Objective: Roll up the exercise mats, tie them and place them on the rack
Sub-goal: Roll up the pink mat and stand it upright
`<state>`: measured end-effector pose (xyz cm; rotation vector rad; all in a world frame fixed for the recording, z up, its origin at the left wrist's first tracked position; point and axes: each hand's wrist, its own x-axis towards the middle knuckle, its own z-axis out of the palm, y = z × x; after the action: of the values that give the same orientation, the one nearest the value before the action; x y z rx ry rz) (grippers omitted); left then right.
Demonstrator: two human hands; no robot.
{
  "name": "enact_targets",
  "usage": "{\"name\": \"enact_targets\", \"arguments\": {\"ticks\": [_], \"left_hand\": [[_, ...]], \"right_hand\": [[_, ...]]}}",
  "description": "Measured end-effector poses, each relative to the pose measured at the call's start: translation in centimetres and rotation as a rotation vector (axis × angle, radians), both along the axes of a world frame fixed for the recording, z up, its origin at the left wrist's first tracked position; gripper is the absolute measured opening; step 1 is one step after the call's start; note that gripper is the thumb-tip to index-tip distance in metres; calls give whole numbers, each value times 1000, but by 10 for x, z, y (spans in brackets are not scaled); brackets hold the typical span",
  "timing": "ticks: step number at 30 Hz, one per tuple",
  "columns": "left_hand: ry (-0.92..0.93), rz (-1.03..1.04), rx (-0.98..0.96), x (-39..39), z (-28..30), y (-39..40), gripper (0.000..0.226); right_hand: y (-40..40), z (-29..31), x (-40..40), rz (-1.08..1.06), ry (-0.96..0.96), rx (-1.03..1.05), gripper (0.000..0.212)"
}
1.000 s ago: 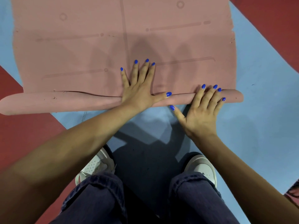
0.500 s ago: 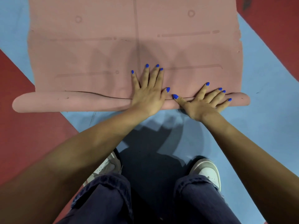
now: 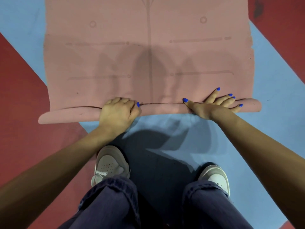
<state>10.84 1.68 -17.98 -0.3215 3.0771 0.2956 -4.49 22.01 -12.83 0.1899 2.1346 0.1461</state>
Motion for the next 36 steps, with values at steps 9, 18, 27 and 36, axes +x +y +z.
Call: {"name": "enact_targets", "arguments": {"ticks": [9, 18, 27, 36], "left_hand": [[-2, 205, 25, 0, -11, 5, 37], [164, -37, -116, -17, -28, -20, 46], [137, -156, -385, 30, -18, -46, 44], [40, 292, -1, 24, -8, -35, 45]], "right_hand": [[1, -6, 0, -11, -1, 12, 122], [2, -6, 2, 44, 31, 8, 120], [-1, 2, 1, 13, -5, 1, 121], [-3, 3, 1, 15, -24, 22, 122]]}}
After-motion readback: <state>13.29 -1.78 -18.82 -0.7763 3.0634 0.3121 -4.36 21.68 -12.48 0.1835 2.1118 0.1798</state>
